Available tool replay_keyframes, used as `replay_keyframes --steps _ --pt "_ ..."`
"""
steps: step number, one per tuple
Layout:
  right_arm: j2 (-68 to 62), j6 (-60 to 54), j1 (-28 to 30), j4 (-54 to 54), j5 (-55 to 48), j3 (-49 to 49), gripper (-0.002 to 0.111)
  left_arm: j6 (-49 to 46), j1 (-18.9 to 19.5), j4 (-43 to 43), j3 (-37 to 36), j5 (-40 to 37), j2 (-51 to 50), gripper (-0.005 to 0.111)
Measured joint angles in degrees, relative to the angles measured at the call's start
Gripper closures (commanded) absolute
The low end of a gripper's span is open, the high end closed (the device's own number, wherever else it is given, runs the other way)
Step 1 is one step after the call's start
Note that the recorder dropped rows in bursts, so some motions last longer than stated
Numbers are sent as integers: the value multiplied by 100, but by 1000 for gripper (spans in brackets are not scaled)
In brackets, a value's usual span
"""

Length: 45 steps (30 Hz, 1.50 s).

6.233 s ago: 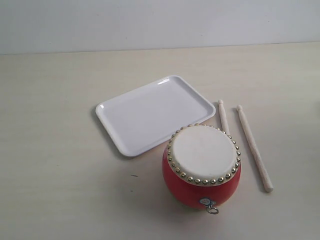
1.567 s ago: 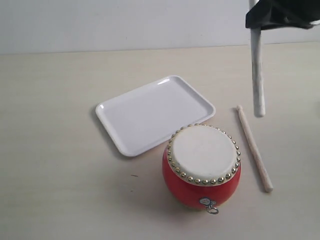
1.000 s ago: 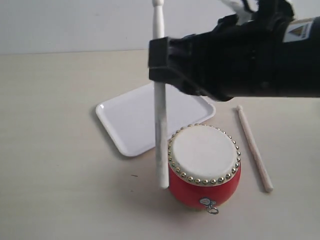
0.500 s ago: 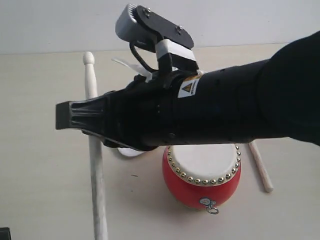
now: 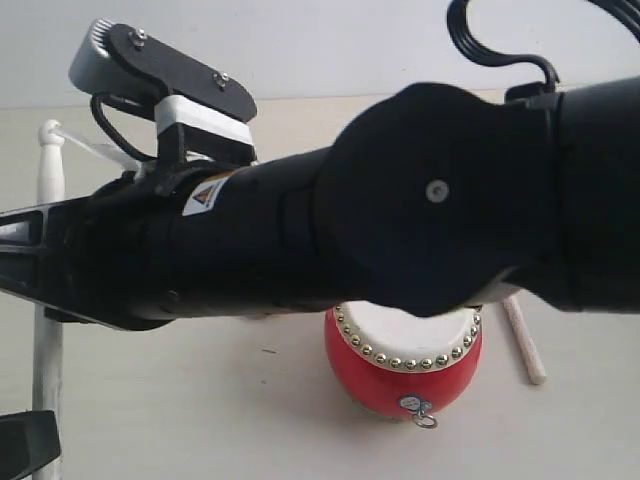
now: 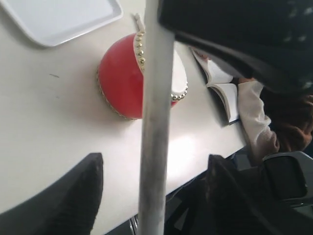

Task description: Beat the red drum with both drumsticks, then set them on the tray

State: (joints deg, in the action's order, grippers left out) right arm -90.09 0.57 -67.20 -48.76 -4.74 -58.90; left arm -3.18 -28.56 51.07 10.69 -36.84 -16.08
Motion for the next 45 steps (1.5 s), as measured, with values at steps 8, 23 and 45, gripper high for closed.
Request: replay_keyframes --steps 8,23,45 --pt "-64 0 0 -27 -2 -215 108 -160 0 -23 0 83 -256 47" --pt "-265 0 0 -93 -2 -229 108 -544 0 222 0 367 -836 47" --pt "-288 0 0 -91 -136 -229 73 -920 -3 492 0 277 -1134 107"
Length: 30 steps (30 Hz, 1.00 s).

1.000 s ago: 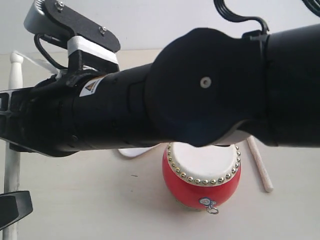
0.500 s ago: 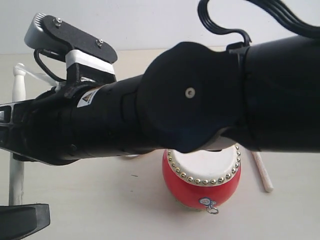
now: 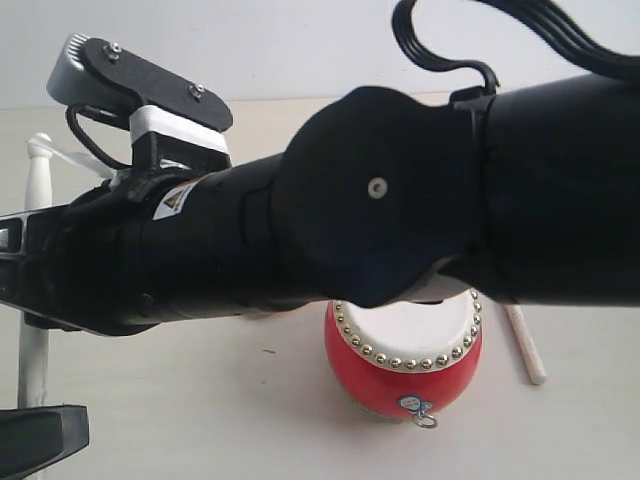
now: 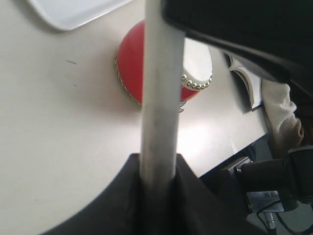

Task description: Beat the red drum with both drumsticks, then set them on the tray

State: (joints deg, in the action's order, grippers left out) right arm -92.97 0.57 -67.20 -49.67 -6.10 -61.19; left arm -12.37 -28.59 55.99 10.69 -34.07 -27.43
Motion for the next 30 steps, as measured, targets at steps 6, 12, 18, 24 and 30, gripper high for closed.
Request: replay_keyframes --steps 6,12,18,24,30 --pt "482 0 0 185 -13 0 61 13 0 -21 0 57 0 107" --pt "1460 9 97 549 -163 0 61 -25 0 -21 0 153 0 107" --pt "2480 1058 1048 2242 -1595 -10 73 -72 0 -21 0 202 0 107" --pt "3253 3693 1687 6631 -5065 16 75 -141 0 -21 0 207 0 107" --pt "3066 4118 1770 7561 -5945 614 75 -177 0 -21 0 296 0 107"
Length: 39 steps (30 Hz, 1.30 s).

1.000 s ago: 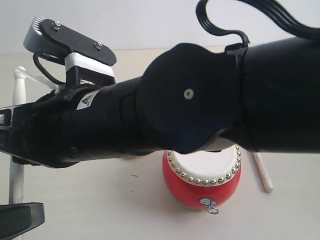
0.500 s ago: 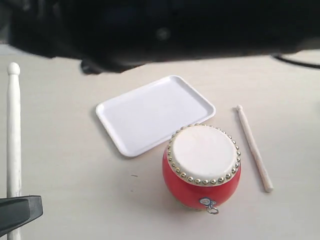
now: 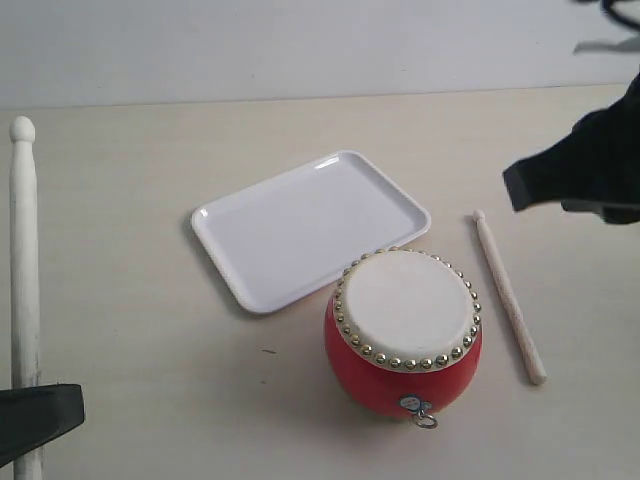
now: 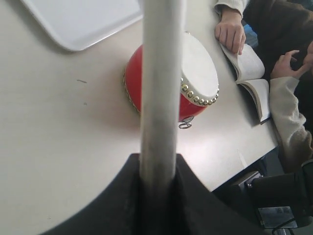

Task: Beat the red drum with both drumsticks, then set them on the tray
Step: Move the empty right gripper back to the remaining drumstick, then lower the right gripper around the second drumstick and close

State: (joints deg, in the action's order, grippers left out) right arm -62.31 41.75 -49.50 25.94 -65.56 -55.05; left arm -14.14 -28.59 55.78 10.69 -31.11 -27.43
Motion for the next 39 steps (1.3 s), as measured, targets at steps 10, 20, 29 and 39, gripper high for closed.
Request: replay_keyframes --steps 10,20,29,39 --pt "-1456 -240 1436 -296 684 607 71 0 0 0 0 0 0 107" --pt "-2534 -1104 2288 -913 1349 607 71 0 0 0 0 -102 0 107" --pt "-3512 -1208 2391 -1185 2277 594 71 15 0 0 0 -126 0 107" --pt "-3757 -1783 2870 -1966 2942 543 71 103 0 0 0 -111 0 107"
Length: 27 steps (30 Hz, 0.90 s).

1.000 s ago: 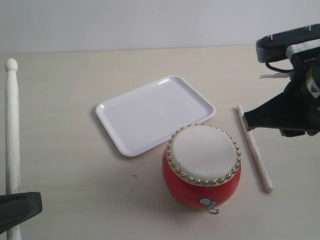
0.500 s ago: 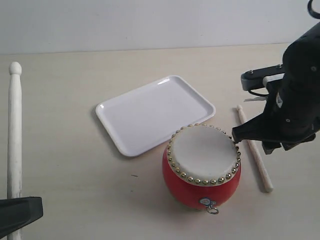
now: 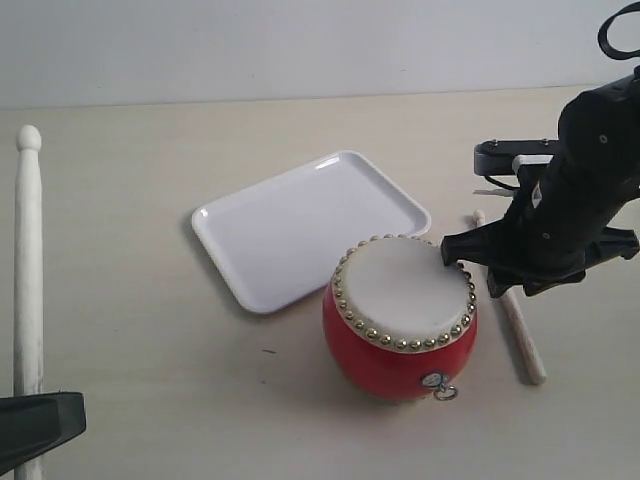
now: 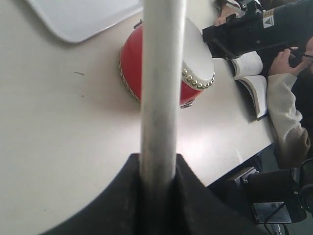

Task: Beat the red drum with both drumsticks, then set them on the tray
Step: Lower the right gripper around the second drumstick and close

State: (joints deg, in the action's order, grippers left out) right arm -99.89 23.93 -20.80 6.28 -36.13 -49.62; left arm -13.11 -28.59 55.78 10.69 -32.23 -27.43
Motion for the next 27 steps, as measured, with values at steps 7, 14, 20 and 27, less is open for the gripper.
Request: replay_keyframes --steps 7,14,20,27 --pt "169 -594 14 -153 -227 23 71 0 0 0 0 0 0 107" --pt "1004 -799 60 -145 -365 66 71 0 0 0 0 0 0 107" --pt "1010 -1015 1087 -288 -538 66 71 6 0 0 0 9 0 107" --pt "812 -1457 1445 -738 -808 92 71 6 0 0 0 9 0 107"
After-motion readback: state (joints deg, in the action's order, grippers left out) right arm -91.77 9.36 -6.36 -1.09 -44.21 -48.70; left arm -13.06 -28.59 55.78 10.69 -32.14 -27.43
